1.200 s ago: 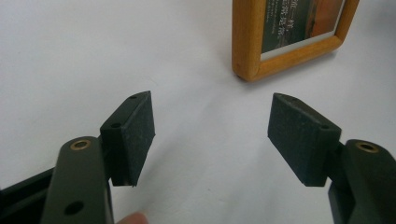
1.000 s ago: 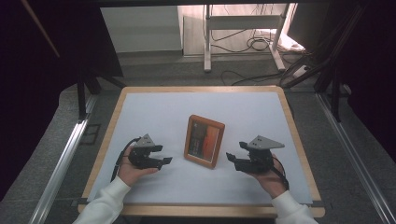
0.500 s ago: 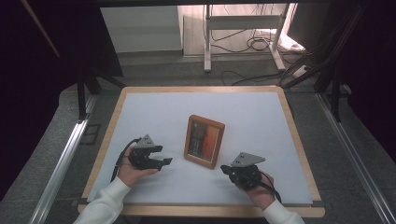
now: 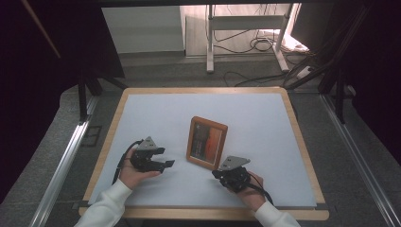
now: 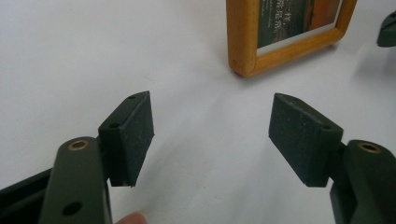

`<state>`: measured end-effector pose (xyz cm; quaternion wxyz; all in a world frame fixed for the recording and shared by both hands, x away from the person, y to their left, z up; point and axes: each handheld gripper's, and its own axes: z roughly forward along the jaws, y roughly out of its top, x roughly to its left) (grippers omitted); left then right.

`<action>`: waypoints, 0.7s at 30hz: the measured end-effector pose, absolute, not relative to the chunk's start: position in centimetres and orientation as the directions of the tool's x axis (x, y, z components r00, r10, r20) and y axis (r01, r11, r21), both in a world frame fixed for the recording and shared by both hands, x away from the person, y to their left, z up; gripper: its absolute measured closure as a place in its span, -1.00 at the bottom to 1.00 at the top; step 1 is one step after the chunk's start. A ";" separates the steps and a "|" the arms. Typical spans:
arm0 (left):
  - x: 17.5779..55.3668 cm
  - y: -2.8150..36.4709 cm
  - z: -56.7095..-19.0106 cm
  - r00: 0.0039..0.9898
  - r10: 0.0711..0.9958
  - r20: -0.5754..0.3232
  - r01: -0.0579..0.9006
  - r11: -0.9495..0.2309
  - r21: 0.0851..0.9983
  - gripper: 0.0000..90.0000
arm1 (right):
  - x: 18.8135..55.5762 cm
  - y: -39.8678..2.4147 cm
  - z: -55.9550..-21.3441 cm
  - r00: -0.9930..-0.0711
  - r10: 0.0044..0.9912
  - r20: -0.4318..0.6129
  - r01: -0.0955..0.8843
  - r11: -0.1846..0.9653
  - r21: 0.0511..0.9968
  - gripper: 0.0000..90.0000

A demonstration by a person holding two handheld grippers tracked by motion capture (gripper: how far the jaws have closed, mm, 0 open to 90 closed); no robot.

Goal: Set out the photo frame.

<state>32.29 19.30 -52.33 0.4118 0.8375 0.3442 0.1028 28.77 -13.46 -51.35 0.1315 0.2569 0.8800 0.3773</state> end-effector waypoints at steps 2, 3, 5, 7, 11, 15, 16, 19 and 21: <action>32.3 19.3 -52.4 0.742 0.661 -0.112 0.492 -0.424 0.760 -0.31 | 29.5 -12.8 -51.5 -0.828 0.559 -0.049 0.355 0.589 0.726 1.00; 32.3 19.3 -52.3 0.742 0.661 -0.112 0.492 -0.424 0.760 -0.31 | 29.7 -12.7 -51.6 -0.824 0.563 -0.058 0.354 0.593 0.723 1.00; 32.3 19.3 -52.3 0.743 0.660 -0.112 0.492 -0.424 0.761 -0.31 | 30.3 -12.6 -51.8 -0.815 0.576 -0.053 0.367 0.586 0.722 1.00; 32.3 19.3 -52.3 0.743 0.660 -0.111 0.490 -0.423 0.762 -0.31 | 30.6 -12.5 -51.9 -0.810 0.584 -0.055 0.374 0.586 0.718 1.00; 32.3 19.4 -52.3 0.742 0.661 -0.113 0.492 -0.423 0.761 -0.31 | 30.7 -12.4 -52.0 -0.813 0.580 -0.055 0.374 0.593 0.713 1.00; 32.4 19.4 -52.4 0.742 0.661 -0.115 0.493 -0.421 0.761 -0.31 | 30.8 -12.7 -52.1 -0.810 0.584 -0.052 0.380 0.591 0.712 1.00; 32.4 19.4 -52.4 0.741 0.661 -0.116 0.494 -0.421 0.761 -0.31 | 30.8 -12.8 -52.1 -0.808 0.587 -0.052 0.382 0.589 0.712 1.00; 32.4 19.4 -52.5 0.740 0.662 -0.119 0.496 -0.419 0.760 -0.31 | 31.0 -13.1 -52.0 -0.802 0.595 -0.051 0.389 0.585 0.712 1.00; 32.5 19.5 -52.6 0.739 0.663 -0.120 0.500 -0.420 0.758 -0.31 | 31.2 -13.6 -52.1 -0.800 0.598 -0.049 0.389 0.580 0.716 1.00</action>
